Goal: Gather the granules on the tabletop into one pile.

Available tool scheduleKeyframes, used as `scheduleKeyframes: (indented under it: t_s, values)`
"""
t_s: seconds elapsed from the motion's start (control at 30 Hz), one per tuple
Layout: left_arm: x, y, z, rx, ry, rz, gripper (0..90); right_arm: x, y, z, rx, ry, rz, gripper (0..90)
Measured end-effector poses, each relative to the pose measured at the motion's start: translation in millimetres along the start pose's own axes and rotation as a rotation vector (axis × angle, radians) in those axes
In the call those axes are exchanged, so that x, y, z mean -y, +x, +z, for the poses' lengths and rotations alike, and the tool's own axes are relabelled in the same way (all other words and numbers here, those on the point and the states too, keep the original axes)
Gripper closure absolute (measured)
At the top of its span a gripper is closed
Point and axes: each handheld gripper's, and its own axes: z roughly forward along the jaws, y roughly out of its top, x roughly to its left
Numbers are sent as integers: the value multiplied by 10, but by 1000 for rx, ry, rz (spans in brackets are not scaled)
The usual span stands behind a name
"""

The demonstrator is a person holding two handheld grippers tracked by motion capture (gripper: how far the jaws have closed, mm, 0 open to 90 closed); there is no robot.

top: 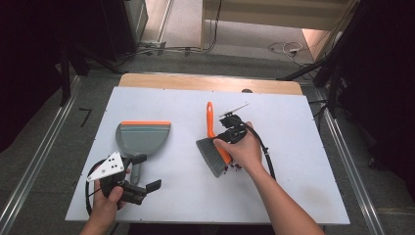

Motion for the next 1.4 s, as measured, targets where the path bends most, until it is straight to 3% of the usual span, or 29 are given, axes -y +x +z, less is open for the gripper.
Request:
scheduleKeyframes:
  t_s: [0.4, 1.03, 1.2, 1.4]
  values:
    - [2, -10, 13, -1, 5, -2, 11, 108, -224, -137, 29, -23, 45, 674]
    - [2, -13, 23, 0, 9, 1, 11, 195, -403, -256, 59, -39, 75, 672]
    - [6, -10, 36, 2, 11, -1, 11, 198, -389, -290, 7, -65, 76, 676]
    - [4, -10, 54, 3, 16, 0, 11, 188, -327, -348, -62, -101, 33, 682]
